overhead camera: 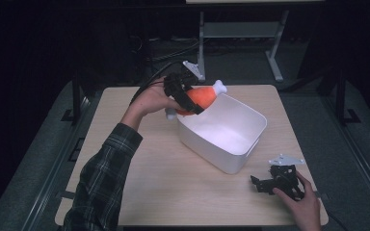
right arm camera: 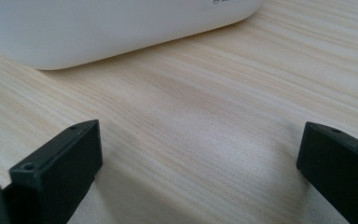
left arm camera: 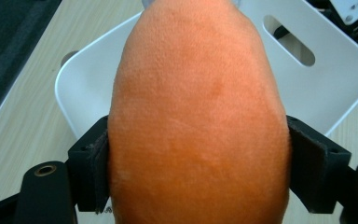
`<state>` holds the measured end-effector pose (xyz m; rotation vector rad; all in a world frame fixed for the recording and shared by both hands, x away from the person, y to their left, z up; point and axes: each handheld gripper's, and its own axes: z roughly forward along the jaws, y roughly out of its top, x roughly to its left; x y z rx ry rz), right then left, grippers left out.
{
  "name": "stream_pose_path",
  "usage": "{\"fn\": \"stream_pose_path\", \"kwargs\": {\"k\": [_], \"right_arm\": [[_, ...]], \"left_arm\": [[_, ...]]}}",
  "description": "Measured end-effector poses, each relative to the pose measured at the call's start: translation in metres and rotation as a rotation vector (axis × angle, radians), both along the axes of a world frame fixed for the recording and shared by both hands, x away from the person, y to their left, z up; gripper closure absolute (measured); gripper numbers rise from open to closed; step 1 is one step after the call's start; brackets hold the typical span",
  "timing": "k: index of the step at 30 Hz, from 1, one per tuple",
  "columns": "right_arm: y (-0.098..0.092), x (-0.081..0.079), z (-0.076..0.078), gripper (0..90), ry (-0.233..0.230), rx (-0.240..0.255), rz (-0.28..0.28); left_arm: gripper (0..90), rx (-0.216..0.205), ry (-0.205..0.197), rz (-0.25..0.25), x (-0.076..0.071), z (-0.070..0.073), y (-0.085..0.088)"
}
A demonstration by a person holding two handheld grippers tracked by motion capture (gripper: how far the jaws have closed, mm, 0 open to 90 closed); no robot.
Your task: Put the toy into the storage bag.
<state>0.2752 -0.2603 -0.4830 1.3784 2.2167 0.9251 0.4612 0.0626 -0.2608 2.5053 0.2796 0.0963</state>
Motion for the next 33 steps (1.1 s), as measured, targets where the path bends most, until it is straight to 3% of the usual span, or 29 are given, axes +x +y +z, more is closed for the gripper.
{"fn": "stream_pose_path", "kwargs": {"k": [10, 19, 33], "right_arm": [[0.0, 0.0, 0.0, 0.0, 0.0, 0.0, 0.0], [0.0, 0.0, 0.0, 0.0, -0.001, -0.001, 0.0], [0.0, 0.0, 0.0, 0.0, -0.001, -0.001, 0.001]], "left_arm": [[20.8, 0.011, 0.007, -0.027, 0.01, -0.008, -0.023], [20.6, 0.032, 0.013, -0.045, 0.016, -0.026, -0.038], [19.6, 0.039, 0.001, -0.058, 0.021, -0.035, -0.044]]}}
